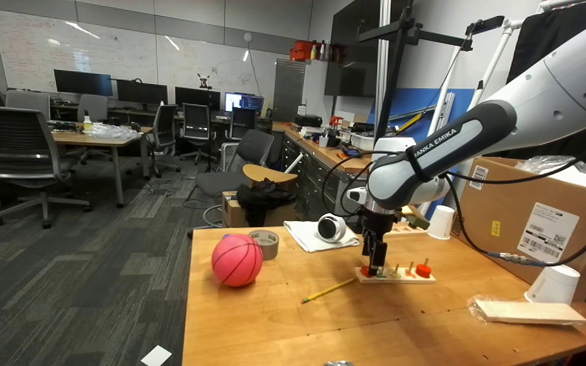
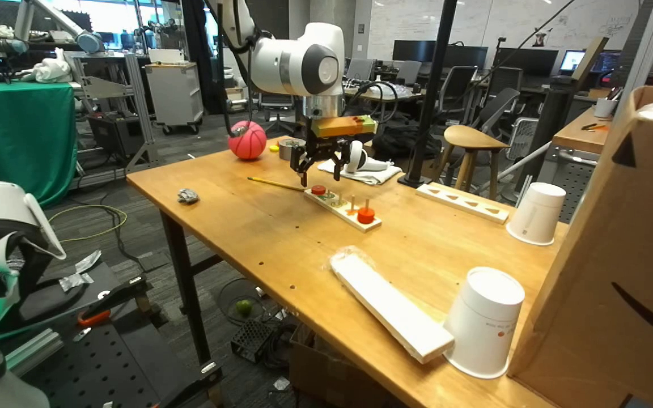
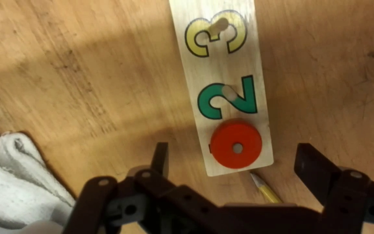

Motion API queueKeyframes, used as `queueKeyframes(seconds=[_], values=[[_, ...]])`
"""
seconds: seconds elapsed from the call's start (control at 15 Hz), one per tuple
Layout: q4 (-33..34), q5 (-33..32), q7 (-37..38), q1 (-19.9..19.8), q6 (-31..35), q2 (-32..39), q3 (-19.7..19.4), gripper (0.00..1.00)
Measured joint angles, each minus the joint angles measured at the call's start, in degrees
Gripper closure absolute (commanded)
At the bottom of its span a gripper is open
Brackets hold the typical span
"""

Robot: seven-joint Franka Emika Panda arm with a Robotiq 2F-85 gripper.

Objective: Place the right and left stacks of orange round blocks in the first right position on the wooden board, respectively.

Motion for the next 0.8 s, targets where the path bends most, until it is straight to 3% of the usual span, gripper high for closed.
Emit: queueKeyframes(seconds=[0.27,0.6,0.8], values=[[1.65,-0.31,0.02,-0.19,-0.53,1.55,-0.09,0.01],[2.15,-0.32,0.03,-0.18,-0.71,1.99,-0.07,0.08],[2.15,-0.35,0.18,-0.20,-0.85,2.01,-0.10,0.05]])
